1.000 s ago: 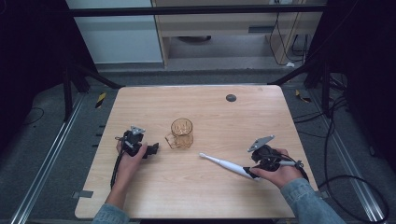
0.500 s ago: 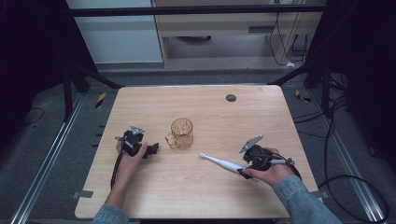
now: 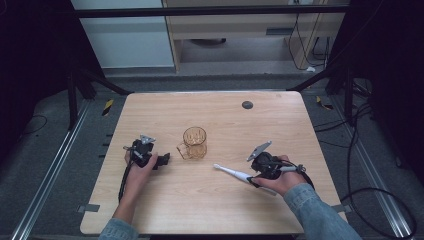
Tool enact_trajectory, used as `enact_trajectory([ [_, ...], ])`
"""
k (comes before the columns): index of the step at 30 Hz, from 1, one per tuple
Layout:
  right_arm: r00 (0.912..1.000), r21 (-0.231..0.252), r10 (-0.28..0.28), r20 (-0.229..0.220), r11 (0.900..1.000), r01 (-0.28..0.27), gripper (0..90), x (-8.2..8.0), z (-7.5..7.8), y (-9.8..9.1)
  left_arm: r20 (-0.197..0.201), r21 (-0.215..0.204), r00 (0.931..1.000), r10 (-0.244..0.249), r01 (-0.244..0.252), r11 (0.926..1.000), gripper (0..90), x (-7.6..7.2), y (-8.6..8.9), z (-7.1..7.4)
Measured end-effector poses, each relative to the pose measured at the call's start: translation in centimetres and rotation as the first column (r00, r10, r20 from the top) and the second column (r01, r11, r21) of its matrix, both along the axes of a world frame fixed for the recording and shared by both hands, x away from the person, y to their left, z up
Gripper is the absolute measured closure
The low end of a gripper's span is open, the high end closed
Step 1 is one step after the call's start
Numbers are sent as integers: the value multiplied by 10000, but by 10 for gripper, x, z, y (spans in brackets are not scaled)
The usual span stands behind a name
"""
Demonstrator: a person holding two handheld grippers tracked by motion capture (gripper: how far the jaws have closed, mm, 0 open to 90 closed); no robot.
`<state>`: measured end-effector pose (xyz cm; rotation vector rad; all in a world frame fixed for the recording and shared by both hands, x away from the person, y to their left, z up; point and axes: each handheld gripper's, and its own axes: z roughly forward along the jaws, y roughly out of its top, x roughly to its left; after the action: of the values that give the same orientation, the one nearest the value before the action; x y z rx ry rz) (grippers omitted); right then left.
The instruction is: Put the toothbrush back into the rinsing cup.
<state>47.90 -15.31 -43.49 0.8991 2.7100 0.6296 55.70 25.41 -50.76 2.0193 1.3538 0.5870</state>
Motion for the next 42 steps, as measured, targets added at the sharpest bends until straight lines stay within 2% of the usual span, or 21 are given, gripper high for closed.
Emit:
enact_trajectory([
  [11, 9994, 20, 231, -238, 9997, -231, 487, 8, -1, 15, 2, 3, 10000, 1, -1, 10000, 0, 0, 0, 0],
  [22, 9964, -424, 451, -716, 9979, -482, 519, 17, -13, 26, 7, 1, 10000, 5, -5, 10000, 0, 1, 0, 0],
  [35, 9897, -1059, 752, -1214, 9905, -882, 534, 30, -24, 40, 6, 6, 10000, -11, 11, 10000, 0, 1, 0, 0],
  [42, 9864, -1194, 880, -1387, 9873, -1049, 561, 34, -27, 44, 4, 7, 10000, -16, 16, 10000, 0, 1, 0, 0],
])
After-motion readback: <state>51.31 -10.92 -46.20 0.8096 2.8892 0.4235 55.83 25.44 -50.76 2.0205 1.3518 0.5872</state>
